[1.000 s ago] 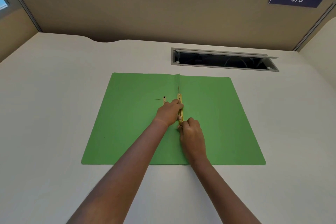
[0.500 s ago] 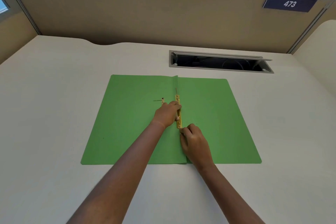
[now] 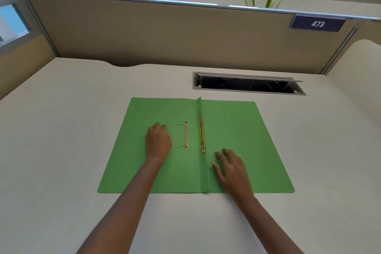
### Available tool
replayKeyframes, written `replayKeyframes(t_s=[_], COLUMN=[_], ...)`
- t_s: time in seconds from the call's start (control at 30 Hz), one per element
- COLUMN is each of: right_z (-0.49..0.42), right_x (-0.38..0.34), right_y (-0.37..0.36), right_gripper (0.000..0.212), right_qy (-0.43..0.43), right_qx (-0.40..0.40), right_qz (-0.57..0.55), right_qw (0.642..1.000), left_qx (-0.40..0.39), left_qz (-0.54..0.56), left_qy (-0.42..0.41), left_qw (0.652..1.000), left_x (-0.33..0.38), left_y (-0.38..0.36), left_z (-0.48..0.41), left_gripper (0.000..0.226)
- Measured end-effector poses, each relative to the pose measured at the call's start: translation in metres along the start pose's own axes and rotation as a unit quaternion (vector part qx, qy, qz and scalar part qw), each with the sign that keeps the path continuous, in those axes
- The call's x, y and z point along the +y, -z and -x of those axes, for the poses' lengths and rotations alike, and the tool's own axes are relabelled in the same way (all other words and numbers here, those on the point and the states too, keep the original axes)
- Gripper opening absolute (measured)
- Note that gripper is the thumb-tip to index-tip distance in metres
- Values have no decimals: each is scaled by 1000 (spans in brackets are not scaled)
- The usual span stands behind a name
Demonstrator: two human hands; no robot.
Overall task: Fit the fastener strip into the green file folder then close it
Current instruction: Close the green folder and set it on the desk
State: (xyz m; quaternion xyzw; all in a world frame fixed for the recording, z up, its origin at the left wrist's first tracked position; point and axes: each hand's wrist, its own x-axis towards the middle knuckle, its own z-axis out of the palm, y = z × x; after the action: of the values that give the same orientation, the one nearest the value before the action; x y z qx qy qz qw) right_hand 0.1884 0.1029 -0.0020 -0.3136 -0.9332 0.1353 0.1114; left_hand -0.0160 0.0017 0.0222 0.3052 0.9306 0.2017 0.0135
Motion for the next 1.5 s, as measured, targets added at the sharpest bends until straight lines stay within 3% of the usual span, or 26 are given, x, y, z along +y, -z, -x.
replayKeyframes(t_s=[0.2,0.37,0.6,0.8,0.9,1.03,1.17,1.23,1.33,1.5], right_z=[3,3,3,3,3,3,2,-2,-10,-30], right_x=[4,3,3,3,4,5,5,5,0,-15], right_y=[-7,-8,-8,-9,-9,-9,-6,1,24,85], right_gripper=[52,52,52,51,52,53,53,52,43,33], right_qy=[-14,-16,-19,-18,-22,-31,-36,-37,-60,-104], right_qx=[-43,-46,-41,-29,-22,-18,-37,-60,-53,16], right_qz=[3,16,14,5,6,3,3,-24,-158,-366], right_qw=[999,999,999,999,999,999,999,997,984,925], left_qx=[-45,-20,14,-35,-37,16,15,-4,-46,-134], left_qz=[-94,-79,74,187,195,191,209,248,338,432], left_qy=[143,229,354,434,417,335,214,133,55,-17], left_qw=[984,970,932,880,887,922,954,960,938,892], left_x=[-40,-51,-55,-56,-52,-41,-23,-6,27,84], left_y=[19,28,45,62,73,102,138,156,177,179], left_z=[-6,-9,-23,-35,-42,-49,-56,-56,-48,-29], left_gripper=[53,60,40,53,54,37,19,22,34,36])
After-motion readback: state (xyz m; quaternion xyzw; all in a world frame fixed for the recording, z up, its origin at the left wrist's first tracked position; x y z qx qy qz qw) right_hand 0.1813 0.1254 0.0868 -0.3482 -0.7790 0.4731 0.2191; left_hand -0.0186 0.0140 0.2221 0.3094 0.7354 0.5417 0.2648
